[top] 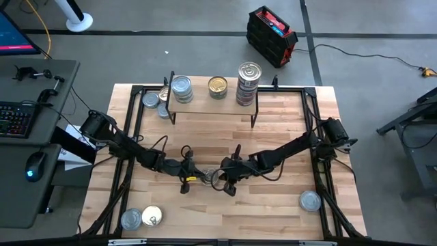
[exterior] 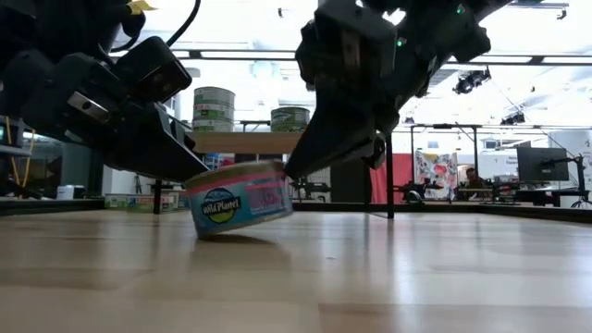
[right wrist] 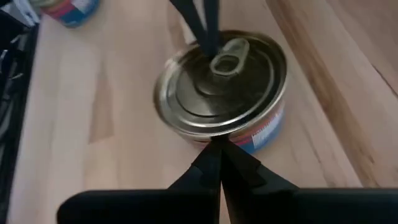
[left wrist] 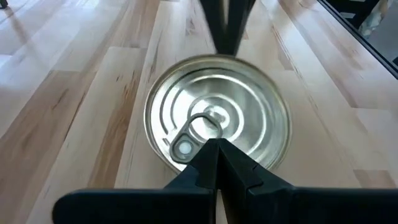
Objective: Stack canned seafood by type on shelf
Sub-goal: Stack the blue pink tuna can on top of the other blue pink tuna cans on the shelf
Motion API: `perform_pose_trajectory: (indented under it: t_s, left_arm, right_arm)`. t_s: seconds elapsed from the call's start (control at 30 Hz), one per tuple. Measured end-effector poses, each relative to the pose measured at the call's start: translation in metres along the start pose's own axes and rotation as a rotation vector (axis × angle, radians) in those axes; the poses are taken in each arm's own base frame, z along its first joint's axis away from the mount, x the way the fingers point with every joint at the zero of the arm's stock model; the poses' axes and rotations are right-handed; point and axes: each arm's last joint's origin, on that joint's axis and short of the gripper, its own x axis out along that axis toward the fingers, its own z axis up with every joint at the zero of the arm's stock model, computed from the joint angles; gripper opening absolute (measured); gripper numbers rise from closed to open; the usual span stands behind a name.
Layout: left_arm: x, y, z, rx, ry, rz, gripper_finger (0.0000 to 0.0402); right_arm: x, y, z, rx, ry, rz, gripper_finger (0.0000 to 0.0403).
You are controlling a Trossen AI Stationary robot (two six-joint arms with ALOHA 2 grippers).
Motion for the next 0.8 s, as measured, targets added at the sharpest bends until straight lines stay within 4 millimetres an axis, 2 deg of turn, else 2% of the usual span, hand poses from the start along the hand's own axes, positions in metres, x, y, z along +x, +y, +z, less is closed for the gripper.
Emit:
perform_pose_trajectory:
  t_s: [0.17,0.27,0.33,0.5,0.63,0.8]
  left_arm:
    - [0.000,0.001,-0.002,0.006,0.020,0.015,0.0000]
    - [0.000,0.005,-0.014,0.029,0.094,0.045,0.0000]
    - [0.000,0.003,-0.009,0.022,0.080,0.046,0.0000]
    - [-0.001,0.003,-0.013,0.003,0.105,0.057,0.0000]
    - [-0.002,-0.002,-0.016,-0.006,0.119,0.057,0.0000]
    - [-0.012,-0.013,-0.023,-0.141,0.179,0.061,0.0000]
  right_arm:
    - [-0.004,0.011,0.006,-0.005,-0.061,0.064,0.0000]
    - [-0.005,0.015,0.008,-0.004,-0.094,0.095,0.0000]
    - [-0.005,0.016,0.010,-0.002,-0.109,0.106,0.0000]
    - [-0.008,0.017,0.011,-0.029,-0.109,0.124,0.0000]
    - [-0.026,0.024,0.026,-0.110,-0.132,0.144,0.0000]
    - [-0.047,0.027,0.053,-0.174,-0.115,0.173,0.0000]
